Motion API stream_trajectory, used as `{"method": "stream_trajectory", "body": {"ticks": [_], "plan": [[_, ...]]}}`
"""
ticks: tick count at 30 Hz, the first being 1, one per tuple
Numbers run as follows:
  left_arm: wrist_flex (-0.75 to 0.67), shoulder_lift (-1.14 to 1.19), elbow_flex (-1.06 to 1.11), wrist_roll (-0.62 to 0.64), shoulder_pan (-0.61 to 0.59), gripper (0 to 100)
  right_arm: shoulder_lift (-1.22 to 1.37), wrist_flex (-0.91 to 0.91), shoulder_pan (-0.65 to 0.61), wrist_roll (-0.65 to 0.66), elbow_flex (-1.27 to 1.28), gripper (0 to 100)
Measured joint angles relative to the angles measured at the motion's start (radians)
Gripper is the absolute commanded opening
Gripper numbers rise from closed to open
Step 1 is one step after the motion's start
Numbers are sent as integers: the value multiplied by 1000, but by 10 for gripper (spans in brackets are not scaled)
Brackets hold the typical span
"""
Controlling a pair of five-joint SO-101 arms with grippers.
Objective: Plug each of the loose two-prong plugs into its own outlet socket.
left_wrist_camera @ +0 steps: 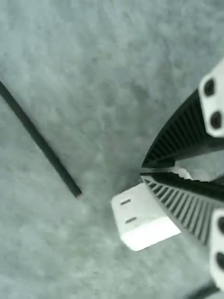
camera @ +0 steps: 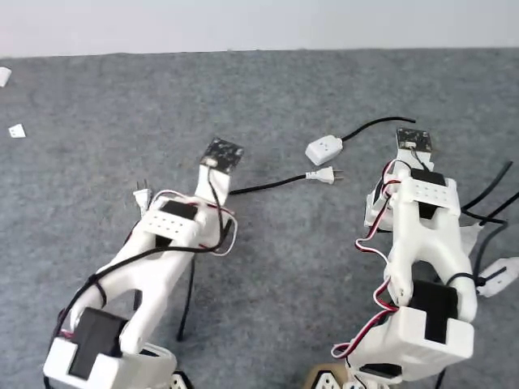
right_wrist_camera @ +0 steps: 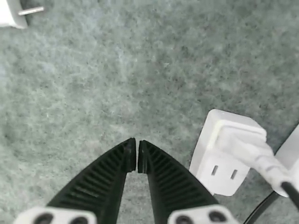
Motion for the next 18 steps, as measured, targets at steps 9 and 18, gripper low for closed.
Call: {"method": "stream_trajectory", "body": {"ticks": [9,18], "plan": [[0,-5,0,2,-155,12,0,0,0,0,0,18],[0,-8,0,0,-157,12,0,0,-2,0,0,18]]}}
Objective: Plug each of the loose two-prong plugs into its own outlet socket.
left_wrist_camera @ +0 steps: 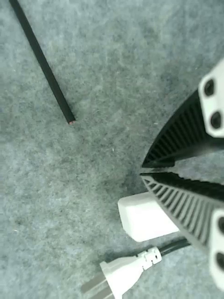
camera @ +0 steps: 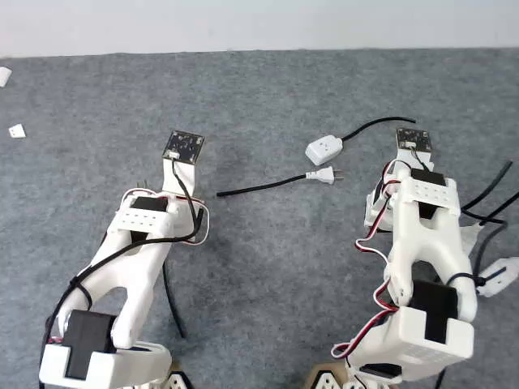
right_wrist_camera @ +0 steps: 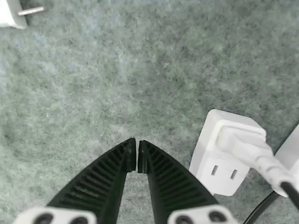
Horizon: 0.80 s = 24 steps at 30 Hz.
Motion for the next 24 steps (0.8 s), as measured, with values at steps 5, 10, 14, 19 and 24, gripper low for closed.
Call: {"method": "stream_trajectory", "body": {"ticks": [5,10,14,19,24], "plan": [[31,-97,0,0,-3,12,0,0,-14,0,0,18],[43,-304,72,9,-44,12,0,0,-14,0,0,18],[25,-333,107,115,-132,12,0,0,-14,0,0,18],[21,-213,92,149,-147,12,0,0,-14,0,0,18],[51,-44,-31,155,-155,12,0,0,-14,0,0,18]]}}
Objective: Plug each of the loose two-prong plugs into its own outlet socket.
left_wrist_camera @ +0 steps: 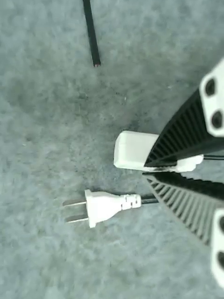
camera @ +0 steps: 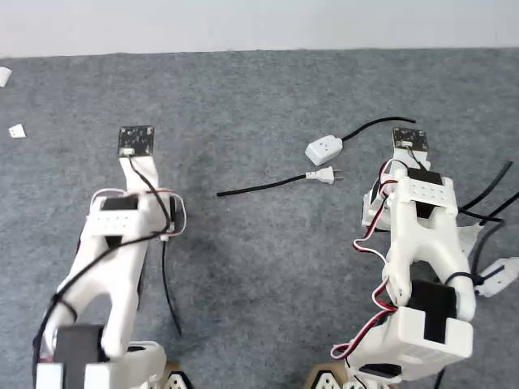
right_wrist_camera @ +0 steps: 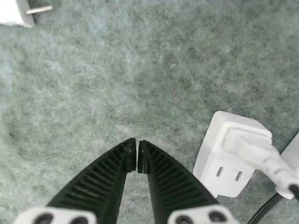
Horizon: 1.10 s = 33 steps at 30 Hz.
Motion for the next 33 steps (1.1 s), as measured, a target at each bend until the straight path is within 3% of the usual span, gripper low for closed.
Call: {"method": "stream_trajectory", "body": {"ticks": [9,23,33], "plan": [[54,129,-132,0,-21,12,0,0,0,0,0,18],[126,132,-97,0,126,12,0,0,0,0,0,18],[118,132,-123,0,83,20,0,0,0,0,0,19]]}}
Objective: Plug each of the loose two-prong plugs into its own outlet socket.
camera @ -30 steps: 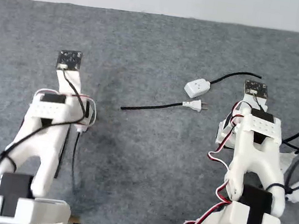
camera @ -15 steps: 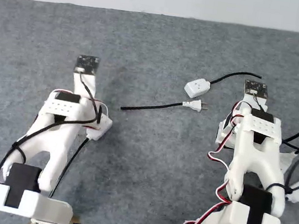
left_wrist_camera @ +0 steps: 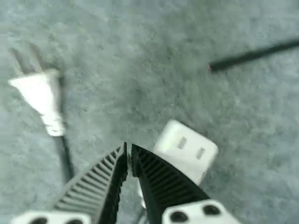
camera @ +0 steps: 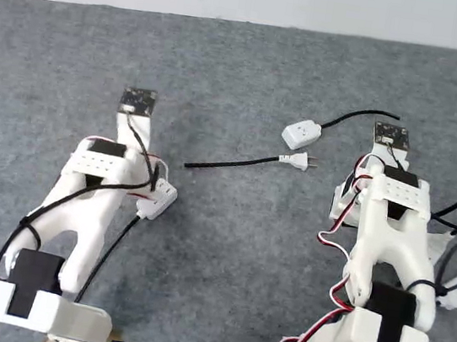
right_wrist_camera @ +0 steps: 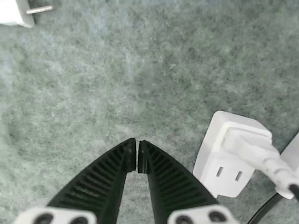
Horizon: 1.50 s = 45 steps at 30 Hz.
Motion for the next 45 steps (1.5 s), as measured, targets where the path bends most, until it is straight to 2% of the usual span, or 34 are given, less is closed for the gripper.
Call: {"method": "stream_trajectory", "body": {"ticks": [4,7,10,14,16,19,26,35,45], "plan": [[0,0,-20,-83,-2,124,0,-5,0,-12,0,23],[0,0,-20,-106,-3,198,0,-6,0,-132,-2,24],[-20,9,-17,-143,-6,195,0,-6,-14,-290,-34,61],[-74,9,40,-296,-3,147,0,-21,-58,-537,-91,135],[-83,3,57,-351,6,137,0,-68,-87,-612,-121,139],[-87,-14,77,-374,9,137,0,-135,-143,-641,-147,125],[-110,-25,84,-379,3,138,35,-166,-279,-735,-241,126],[-115,-25,84,-379,-3,138,296,-160,-288,-761,-479,123],[-115,-25,84,-379,-3,138,451,-44,-362,-830,-661,123]]}}
